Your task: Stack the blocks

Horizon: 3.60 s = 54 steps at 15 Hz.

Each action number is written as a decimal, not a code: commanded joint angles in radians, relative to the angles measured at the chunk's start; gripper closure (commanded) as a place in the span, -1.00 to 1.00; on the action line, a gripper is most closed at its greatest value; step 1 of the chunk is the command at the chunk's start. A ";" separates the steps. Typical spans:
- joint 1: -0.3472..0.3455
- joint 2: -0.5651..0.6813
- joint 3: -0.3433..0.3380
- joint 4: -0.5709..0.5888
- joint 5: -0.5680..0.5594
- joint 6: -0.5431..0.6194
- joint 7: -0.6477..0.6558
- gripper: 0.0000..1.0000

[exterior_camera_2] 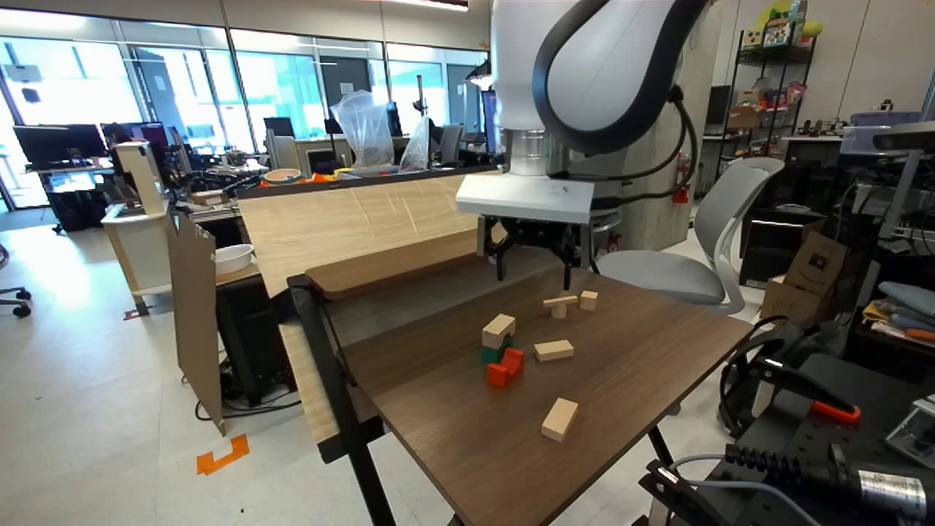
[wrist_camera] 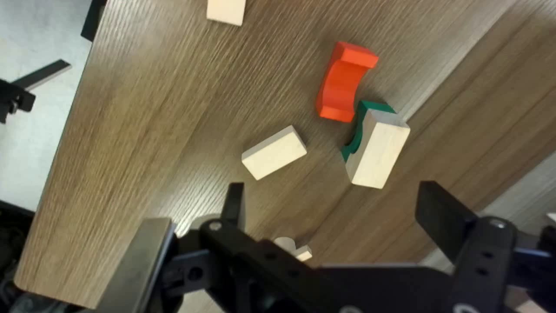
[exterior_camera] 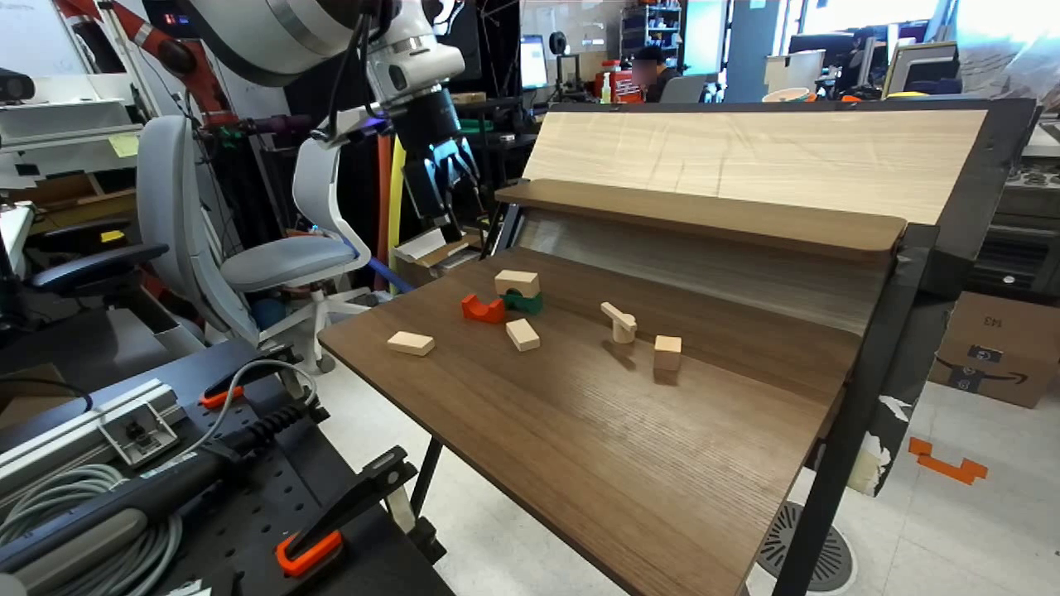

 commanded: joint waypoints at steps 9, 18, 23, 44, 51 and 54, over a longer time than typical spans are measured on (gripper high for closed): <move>0.054 0.068 -0.019 0.050 0.088 0.000 0.048 -1.00; 0.059 0.210 -0.011 0.108 0.196 0.036 0.065 -1.00; 0.102 0.316 -0.057 0.167 0.184 0.133 0.099 -1.00; 0.241 0.434 -0.172 0.273 0.245 0.212 0.152 0.77; 0.253 0.358 -0.160 0.252 0.262 0.115 0.163 0.77; 0.255 0.313 -0.157 0.256 0.253 0.023 0.203 0.77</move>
